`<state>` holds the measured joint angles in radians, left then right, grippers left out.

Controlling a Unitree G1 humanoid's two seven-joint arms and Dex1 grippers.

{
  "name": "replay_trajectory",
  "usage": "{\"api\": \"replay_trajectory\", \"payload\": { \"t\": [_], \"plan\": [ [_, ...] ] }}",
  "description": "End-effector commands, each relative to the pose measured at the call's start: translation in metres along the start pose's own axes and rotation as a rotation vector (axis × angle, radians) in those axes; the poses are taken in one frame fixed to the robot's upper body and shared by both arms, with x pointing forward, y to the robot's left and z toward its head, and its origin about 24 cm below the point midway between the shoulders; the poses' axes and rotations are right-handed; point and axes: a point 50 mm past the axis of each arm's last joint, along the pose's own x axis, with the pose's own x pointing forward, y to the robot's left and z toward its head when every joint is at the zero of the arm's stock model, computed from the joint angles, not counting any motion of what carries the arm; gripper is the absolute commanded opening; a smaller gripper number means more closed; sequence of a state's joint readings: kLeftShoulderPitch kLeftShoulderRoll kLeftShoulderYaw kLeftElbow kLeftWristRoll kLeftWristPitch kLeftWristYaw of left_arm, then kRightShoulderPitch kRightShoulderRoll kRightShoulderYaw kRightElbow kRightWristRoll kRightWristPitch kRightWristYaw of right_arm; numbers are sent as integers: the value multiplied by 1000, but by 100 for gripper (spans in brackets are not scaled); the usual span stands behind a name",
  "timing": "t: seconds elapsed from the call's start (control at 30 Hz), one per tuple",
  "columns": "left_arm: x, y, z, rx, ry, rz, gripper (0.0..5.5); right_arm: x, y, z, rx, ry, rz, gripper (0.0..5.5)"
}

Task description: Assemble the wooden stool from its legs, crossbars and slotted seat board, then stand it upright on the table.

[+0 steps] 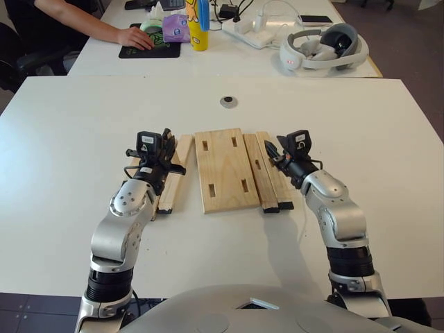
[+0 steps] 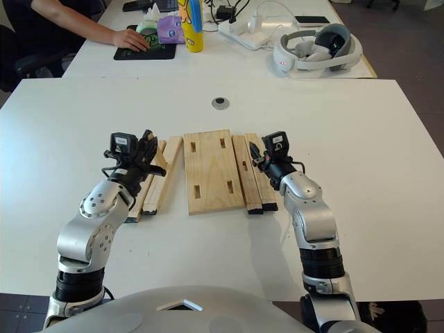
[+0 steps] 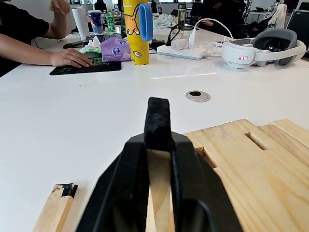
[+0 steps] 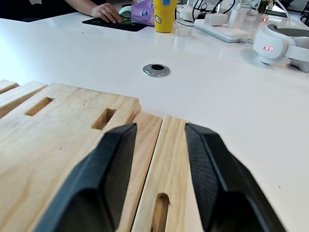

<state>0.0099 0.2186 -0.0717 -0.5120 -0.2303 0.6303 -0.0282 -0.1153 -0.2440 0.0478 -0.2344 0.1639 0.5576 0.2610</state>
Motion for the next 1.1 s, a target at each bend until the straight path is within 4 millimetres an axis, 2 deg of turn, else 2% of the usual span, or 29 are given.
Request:
{"api": "replay_trajectory", "payload": {
  "t": [0.03,0.1,0.27,0.37,0.5,0.57,0.67,0.83,0.97,1.1],
  "plan": [
    [-1,-3,-1,-8,-7,-24,108,2,-2,3,-11,-11,3,183],
    [-2,-3,2,-9,-30,-28,128,3,-2,3,-6,-10,4,183],
    [0,1,17,21,-108,-38,218,4,-1,0,8,-10,-5,183],
    [2,7,43,66,-204,-25,247,6,-1,-2,13,-13,-10,183],
    [9,8,85,68,-346,-29,247,9,1,-3,20,-19,-12,183],
    [16,6,97,30,-367,-51,247,11,3,-3,21,-23,-9,183],
    [29,-3,102,-21,-331,-117,207,14,4,-2,25,-33,-10,183],
    [46,1,91,-53,-219,-131,128,18,6,-1,25,-43,-8,183],
    [50,7,85,-44,-192,-123,66,19,6,-1,24,-47,-10,183],
    [52,7,94,-56,-230,-137,4,21,6,-1,24,-51,-10,183]
  ]
}}
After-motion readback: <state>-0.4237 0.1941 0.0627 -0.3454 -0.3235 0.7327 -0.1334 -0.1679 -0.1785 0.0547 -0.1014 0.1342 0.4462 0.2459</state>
